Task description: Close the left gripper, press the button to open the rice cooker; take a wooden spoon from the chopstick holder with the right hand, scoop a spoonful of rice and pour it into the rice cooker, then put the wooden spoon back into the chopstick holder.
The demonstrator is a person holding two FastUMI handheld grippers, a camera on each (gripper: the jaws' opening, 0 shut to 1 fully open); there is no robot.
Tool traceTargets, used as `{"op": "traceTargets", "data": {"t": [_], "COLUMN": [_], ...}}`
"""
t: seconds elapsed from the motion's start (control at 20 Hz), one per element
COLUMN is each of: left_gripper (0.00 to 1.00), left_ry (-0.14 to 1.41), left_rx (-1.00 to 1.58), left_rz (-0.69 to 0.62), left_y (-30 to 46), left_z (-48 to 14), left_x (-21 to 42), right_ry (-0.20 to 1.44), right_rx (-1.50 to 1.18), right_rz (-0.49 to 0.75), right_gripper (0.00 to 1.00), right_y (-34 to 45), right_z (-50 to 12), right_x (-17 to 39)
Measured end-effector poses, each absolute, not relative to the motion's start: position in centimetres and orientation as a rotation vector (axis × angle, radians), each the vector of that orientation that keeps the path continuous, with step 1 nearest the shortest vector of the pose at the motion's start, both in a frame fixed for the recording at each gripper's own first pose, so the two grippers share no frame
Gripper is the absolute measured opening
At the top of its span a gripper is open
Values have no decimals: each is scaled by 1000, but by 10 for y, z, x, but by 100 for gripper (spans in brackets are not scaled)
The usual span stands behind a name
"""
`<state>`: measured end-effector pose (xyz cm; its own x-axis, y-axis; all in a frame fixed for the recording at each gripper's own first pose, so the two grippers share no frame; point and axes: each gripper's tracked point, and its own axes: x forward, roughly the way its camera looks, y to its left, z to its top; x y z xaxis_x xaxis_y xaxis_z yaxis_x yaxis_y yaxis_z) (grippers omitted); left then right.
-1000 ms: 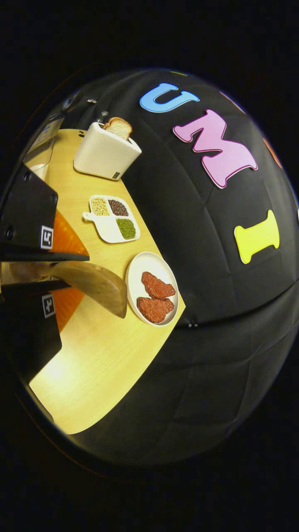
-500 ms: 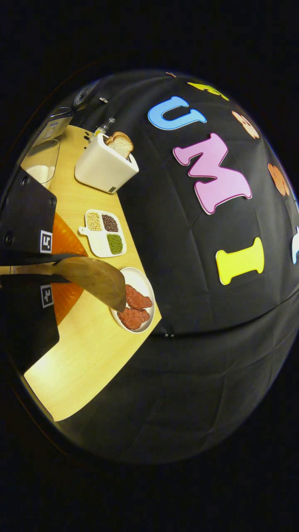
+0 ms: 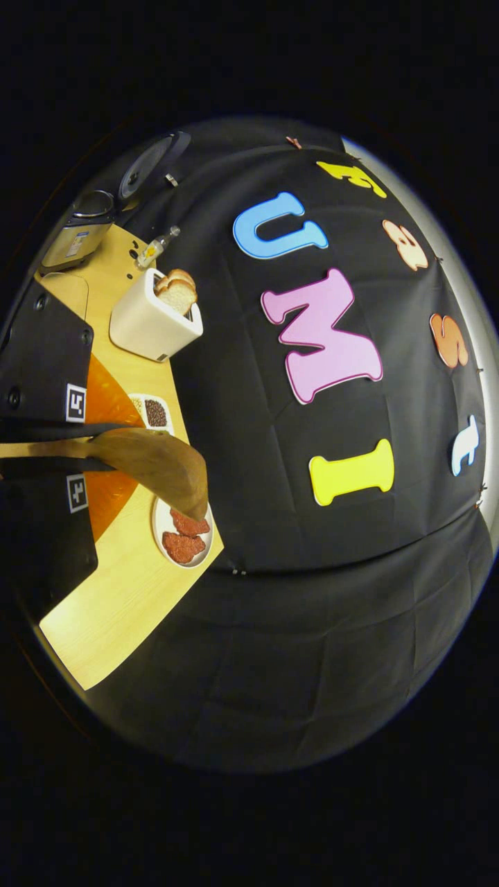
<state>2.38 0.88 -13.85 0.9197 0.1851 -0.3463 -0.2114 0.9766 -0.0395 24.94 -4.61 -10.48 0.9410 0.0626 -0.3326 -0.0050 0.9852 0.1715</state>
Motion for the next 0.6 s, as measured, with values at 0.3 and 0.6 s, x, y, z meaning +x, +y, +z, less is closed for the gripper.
{"op": "traceTargets", "data": {"t": [0.3, 0.6], "left_gripper": [96, 95], "left_ry": [361, 373], "left_rx": [-104, -62], "left_rz": [214, 174], "left_y": [42, 55], "left_z": [-150, -159], "left_x": [8, 2], "right_ry": [341, 385], "right_rx": [136, 95], "right_rz": [144, 200], "right_gripper": [12, 12], "right_y": [24, 77], "right_z": [-98, -130], "right_x": [231, 223]}}
